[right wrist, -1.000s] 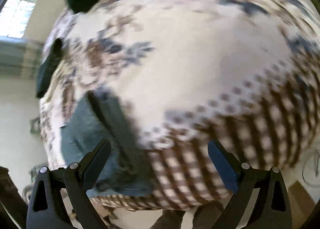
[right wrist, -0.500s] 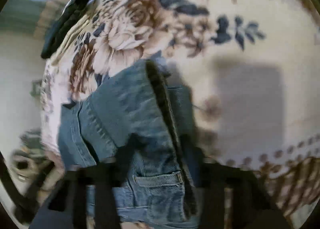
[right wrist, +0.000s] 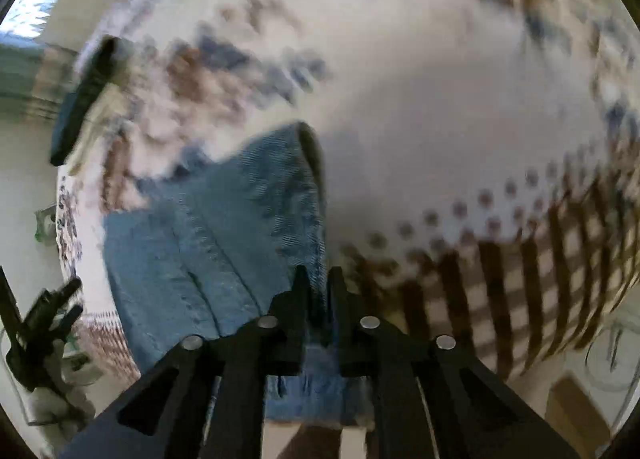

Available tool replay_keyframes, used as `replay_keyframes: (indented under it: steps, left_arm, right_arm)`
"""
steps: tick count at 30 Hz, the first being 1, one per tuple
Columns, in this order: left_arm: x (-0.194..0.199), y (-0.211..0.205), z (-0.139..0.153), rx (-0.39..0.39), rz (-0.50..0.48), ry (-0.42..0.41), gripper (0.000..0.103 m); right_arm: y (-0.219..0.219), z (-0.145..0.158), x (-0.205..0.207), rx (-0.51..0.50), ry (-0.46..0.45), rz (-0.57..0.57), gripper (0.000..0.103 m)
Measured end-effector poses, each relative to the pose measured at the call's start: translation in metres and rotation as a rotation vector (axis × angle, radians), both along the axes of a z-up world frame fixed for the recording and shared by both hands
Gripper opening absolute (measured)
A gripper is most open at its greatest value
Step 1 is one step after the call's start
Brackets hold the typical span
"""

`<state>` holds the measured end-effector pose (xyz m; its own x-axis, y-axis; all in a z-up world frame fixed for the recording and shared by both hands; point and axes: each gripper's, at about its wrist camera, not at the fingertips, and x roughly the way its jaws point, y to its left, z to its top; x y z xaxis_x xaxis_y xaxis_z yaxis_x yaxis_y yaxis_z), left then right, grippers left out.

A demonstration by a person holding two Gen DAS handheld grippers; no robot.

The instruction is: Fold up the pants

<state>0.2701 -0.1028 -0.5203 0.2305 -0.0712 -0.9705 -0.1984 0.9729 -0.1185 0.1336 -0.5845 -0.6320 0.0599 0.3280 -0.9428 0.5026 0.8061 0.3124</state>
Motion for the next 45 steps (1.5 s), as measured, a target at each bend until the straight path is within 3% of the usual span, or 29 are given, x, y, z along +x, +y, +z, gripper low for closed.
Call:
replay_keyframes:
  steps: [2, 4, 6, 8, 9, 11, 12, 13, 15, 18, 20, 21, 23, 24, 25, 27, 29, 31, 34, 38, 39, 40, 45]
  left_arm:
    - [0.018, -0.014, -0.016, -0.015, -0.041, 0.031, 0.078]
    - [0.033, -0.022, -0.031, -0.027, -0.057, 0.060, 0.078]
    - [0.049, -0.025, -0.049, -0.054, -0.056, 0.095, 0.077]
    - [0.060, -0.026, -0.062, -0.110, -0.066, 0.104, 0.052]
    - [0.064, -0.027, -0.064, -0.136, -0.076, 0.093, 0.025]
    - [0.069, -0.028, -0.067, -0.118, -0.081, 0.081, 0.018]
    - [0.070, -0.026, -0.068, -0.103, -0.075, 0.072, 0.008]
    - [0.072, -0.022, -0.068, -0.093, -0.064, 0.061, 0.007]
    - [0.079, -0.009, -0.075, -0.107, -0.027, 0.075, 0.007]
    - [0.079, 0.001, -0.072, -0.180, 0.012, 0.068, 0.007]
    - [0.075, 0.003, -0.063, -0.220, 0.009, 0.062, 0.008]
    - [0.071, 0.004, -0.056, -0.223, 0.004, 0.058, 0.008]
    - [0.056, 0.002, -0.039, -0.151, -0.022, 0.036, 0.016]
    - [0.050, -0.006, -0.033, -0.099, -0.039, 0.032, 0.031]
    - [0.041, -0.011, -0.027, -0.053, -0.070, 0.031, 0.053]
    - [0.016, -0.024, -0.018, 0.009, -0.135, 0.029, 0.080]
    - [-0.010, -0.034, -0.012, 0.046, -0.178, 0.018, 0.081]
    - [-0.031, -0.042, -0.009, 0.083, -0.201, 0.010, 0.087]
    - [-0.057, -0.056, -0.015, 0.111, -0.221, 0.016, 0.092]
    - [-0.072, -0.065, -0.042, 0.104, -0.208, 0.089, 0.092]
    - [-0.076, -0.065, -0.047, 0.093, -0.200, 0.102, 0.092]
    - [-0.078, -0.064, -0.051, 0.084, -0.193, 0.105, 0.092]
    - [-0.079, -0.058, -0.058, 0.048, -0.170, 0.109, 0.094]
  right_arm:
    - [-0.008, -0.004, 0.001, 0.031, 0.013, -0.018, 0.026]
    - [-0.012, -0.002, -0.001, 0.077, -0.006, -0.044, 0.062]
    - [-0.014, -0.006, -0.003, 0.143, -0.014, -0.066, 0.070]
    - [-0.011, -0.020, -0.006, 0.207, 0.019, -0.070, 0.070]
    - [-0.008, -0.028, -0.008, 0.222, 0.042, -0.064, 0.070]
    - [0.000, -0.037, -0.014, 0.222, 0.058, -0.034, 0.070]
    - [0.003, -0.036, -0.016, 0.195, 0.038, -0.019, 0.065]
    - [0.005, -0.031, -0.019, 0.130, 0.009, 0.005, 0.048]
    - [0.010, -0.025, -0.021, 0.054, -0.001, 0.041, 0.043]
    - [0.016, -0.014, -0.019, -0.002, 0.013, 0.078, 0.044]
    - [0.010, -0.003, -0.023, 0.003, 0.020, 0.028, 0.055]
    - [0.005, 0.003, -0.027, 0.005, 0.020, -0.004, 0.062]
    - [-0.002, 0.016, -0.041, 0.003, -0.008, -0.070, 0.063]
    - [-0.002, 0.021, -0.051, 0.008, -0.019, -0.090, 0.064]
    - [0.000, 0.021, -0.060, 0.028, -0.014, -0.100, 0.066]
    - [0.004, 0.015, -0.077, 0.083, 0.013, -0.117, 0.066]
    - [0.013, 0.001, -0.090, 0.157, 0.035, -0.142, 0.072]
    - [0.023, -0.008, -0.097, 0.170, 0.036, -0.159, 0.089]
    - [0.037, -0.017, -0.097, 0.171, 0.020, -0.161, 0.089]
    - [0.052, -0.026, -0.091, 0.156, 0.011, -0.184, 0.088]
    - [0.054, -0.026, -0.089, 0.152, -0.002, -0.187, 0.080]
    - [0.055, -0.025, -0.086, 0.158, -0.022, -0.182, 0.064]
    - [0.064, -0.017, -0.085, 0.084, -0.049, -0.134, 0.055]
